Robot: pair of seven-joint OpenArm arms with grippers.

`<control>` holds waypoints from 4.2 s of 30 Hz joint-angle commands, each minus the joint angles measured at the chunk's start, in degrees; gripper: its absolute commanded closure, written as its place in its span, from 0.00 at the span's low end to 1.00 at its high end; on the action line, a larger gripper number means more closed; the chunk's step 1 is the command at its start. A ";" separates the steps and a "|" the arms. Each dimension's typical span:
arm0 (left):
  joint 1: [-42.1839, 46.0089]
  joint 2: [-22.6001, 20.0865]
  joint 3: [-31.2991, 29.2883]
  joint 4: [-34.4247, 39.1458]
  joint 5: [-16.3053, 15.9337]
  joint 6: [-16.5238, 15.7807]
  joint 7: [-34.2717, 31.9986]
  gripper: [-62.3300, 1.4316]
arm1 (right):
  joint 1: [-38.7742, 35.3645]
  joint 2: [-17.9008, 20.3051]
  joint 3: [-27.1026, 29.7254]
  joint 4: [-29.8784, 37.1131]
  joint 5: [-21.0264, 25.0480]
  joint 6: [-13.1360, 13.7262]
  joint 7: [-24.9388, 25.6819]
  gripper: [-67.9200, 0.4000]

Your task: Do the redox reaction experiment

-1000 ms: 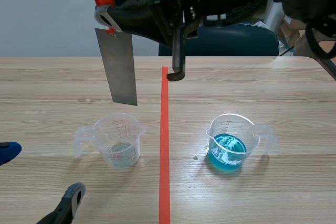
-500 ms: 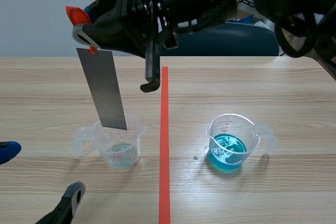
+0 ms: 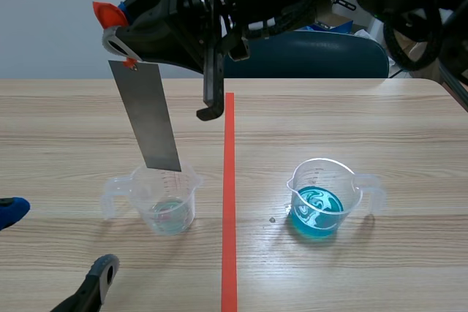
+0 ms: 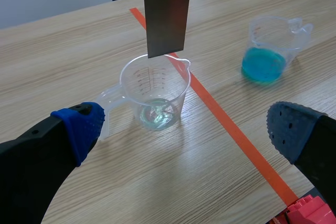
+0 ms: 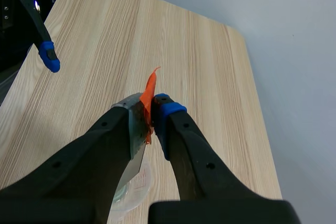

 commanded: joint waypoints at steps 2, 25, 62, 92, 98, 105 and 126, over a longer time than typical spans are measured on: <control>0.11 0.31 0.31 0.35 0.04 -0.13 -0.76 0.00 | 1.42 -0.07 0.39 0.31 0.48 0.37 0.24 0.98; 0.11 0.31 0.31 0.35 0.04 -0.13 -0.76 0.00 | 1.44 -2.73 0.42 0.31 0.46 0.37 -2.56 0.98; 0.11 0.31 0.31 0.35 0.02 -0.13 -0.76 0.00 | 2.38 -3.65 0.42 0.15 1.53 0.37 -4.07 0.98; 0.11 0.31 0.31 0.35 0.02 -0.13 -0.76 0.00 | 2.38 -3.65 0.42 0.15 1.53 0.37 -4.04 0.98; 0.11 0.31 0.31 0.35 0.02 -0.13 -0.76 0.00 | 2.38 -3.65 0.42 0.15 1.53 0.37 -4.04 0.98; 0.11 0.31 0.31 0.35 0.02 -0.13 -0.76 0.00 | 2.38 -3.65 0.42 0.15 1.53 0.37 -4.04 0.98; 0.11 0.31 0.31 0.35 0.02 -0.13 -0.76 0.00 | 2.38 -3.65 0.42 0.15 1.53 0.37 -4.04 0.98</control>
